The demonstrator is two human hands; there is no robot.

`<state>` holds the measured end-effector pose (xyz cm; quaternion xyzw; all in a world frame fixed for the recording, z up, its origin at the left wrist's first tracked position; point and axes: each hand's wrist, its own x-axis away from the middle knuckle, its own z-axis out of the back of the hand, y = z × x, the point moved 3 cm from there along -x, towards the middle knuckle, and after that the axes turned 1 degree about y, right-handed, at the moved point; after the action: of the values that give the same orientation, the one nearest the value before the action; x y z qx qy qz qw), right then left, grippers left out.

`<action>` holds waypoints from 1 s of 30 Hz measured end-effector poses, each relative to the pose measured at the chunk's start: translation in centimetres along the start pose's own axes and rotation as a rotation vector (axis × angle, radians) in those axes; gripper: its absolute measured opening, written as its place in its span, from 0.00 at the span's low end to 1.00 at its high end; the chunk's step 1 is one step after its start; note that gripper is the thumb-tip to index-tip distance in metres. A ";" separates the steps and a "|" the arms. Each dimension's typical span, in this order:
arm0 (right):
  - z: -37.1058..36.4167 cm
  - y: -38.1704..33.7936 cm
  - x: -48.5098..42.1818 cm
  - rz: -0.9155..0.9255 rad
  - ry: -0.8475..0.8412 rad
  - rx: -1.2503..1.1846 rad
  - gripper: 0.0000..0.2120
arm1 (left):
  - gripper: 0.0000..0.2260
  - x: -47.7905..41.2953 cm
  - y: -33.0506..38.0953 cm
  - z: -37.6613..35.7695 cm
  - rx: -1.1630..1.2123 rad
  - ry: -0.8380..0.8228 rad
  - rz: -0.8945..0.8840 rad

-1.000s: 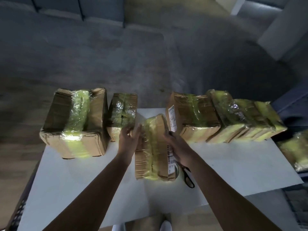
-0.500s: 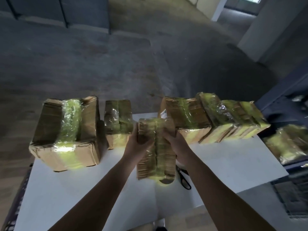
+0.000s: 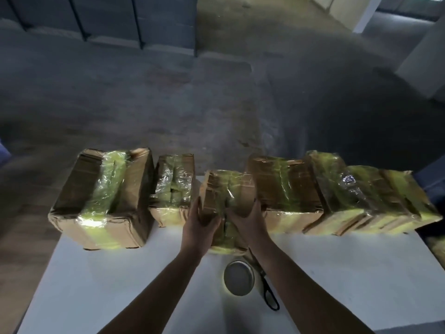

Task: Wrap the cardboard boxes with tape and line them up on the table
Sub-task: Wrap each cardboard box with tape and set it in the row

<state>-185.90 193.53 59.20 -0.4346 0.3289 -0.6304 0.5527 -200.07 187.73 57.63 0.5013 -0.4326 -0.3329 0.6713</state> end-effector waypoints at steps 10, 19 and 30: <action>-0.9 1.1 -3.5 -0.071 -0.014 0.039 0.31 | 0.33 -0.4 -1.5 -2.0 0.064 0.051 0.128; -2.0 5.1 -3.5 -0.424 -0.233 -0.137 0.35 | 0.28 -1.7 -3.6 -2.7 -0.066 0.042 0.169; -2.2 6.8 -2.3 -0.103 -0.394 0.039 0.36 | 0.30 -2.3 -3.8 -1.6 -0.449 0.117 -0.057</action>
<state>-185.09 194.43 51.76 -0.5552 0.1794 -0.5669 0.5815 -199.59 189.28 53.17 0.3701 -0.2937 -0.4099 0.7802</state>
